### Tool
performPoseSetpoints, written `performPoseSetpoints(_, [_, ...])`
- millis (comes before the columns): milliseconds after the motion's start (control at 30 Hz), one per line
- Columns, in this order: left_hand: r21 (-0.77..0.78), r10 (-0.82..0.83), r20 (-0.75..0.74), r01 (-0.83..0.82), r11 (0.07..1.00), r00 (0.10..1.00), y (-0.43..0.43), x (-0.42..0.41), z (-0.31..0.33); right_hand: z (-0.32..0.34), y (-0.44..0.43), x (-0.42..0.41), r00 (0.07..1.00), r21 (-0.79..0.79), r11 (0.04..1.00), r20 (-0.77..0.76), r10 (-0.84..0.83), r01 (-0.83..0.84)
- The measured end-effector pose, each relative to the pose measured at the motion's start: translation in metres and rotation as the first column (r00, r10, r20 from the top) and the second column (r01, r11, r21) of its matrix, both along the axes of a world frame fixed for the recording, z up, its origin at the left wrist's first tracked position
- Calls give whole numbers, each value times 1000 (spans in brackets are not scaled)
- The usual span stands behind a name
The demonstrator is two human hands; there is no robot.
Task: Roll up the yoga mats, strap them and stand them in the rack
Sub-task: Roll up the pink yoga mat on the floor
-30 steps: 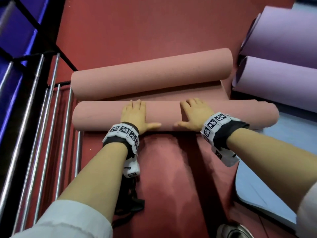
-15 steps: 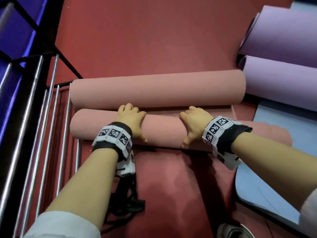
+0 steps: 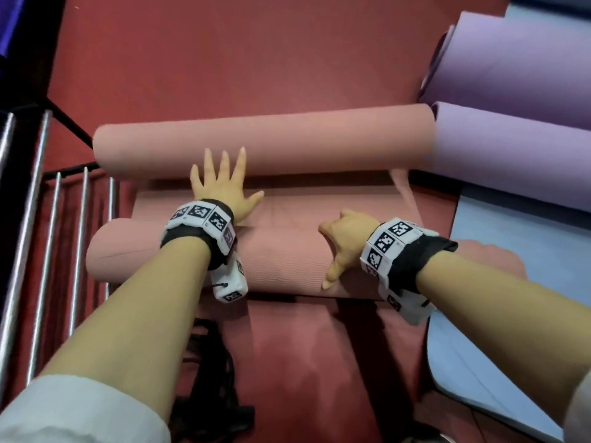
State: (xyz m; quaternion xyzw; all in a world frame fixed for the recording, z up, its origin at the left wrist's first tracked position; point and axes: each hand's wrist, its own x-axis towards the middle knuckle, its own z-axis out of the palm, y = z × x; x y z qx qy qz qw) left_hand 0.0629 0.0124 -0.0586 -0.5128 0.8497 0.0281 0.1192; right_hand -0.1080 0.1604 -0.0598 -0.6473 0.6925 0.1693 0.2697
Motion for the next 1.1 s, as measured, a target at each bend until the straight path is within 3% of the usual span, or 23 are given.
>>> performPoseSetpoints(100, [40, -24, -72, 26, 999, 997, 0, 3, 6, 2, -1, -7, 993, 23, 998, 93, -68, 66])
performPoseSetpoints(233, [272, -185, 40, 168, 947, 982, 20, 22, 8, 3, -1, -25, 931, -159, 936, 244, -272, 315])
performPoseSetpoints(333, [154, -313, 106, 295, 943, 944, 31, 38, 0, -4, 5, -16, 980, -299, 933, 58, -193, 201])
performPoseSetpoints(467, [-59, -391, 232, 414, 908, 891, 38, 40, -8, -15, 13, 6, 980, -327, 945, -189, -60, -5])
performPoseSetpoints(567, [-42, -410, 204, 426, 904, 889, 44, 42, -3, 1, 1, -4, 991, -243, 970, -132, -12, -20])
performPoseSetpoints(700, [176, -454, 149, 429, 886, 878, 53, 44, 6, 13, 3, -19, 998, 20, 1000, 60, 21, -23])
performPoseSetpoints(833, [322, -434, 174, 366, 873, 884, 53, 42, 7, 10, 4, -16, 994, 69, 998, 107, -5, -3])
performPoseSetpoints(933, [417, -265, 171, 174, 892, 949, 43, 36, 9, 8, -4, -20, 980, 136, 989, 183, -80, 55])
performPoseSetpoints(1100, [264, 58, 111, -86, 961, 992, 39, 10, -7, -3, -3, -23, 974, 43, 991, 183, -130, 125])
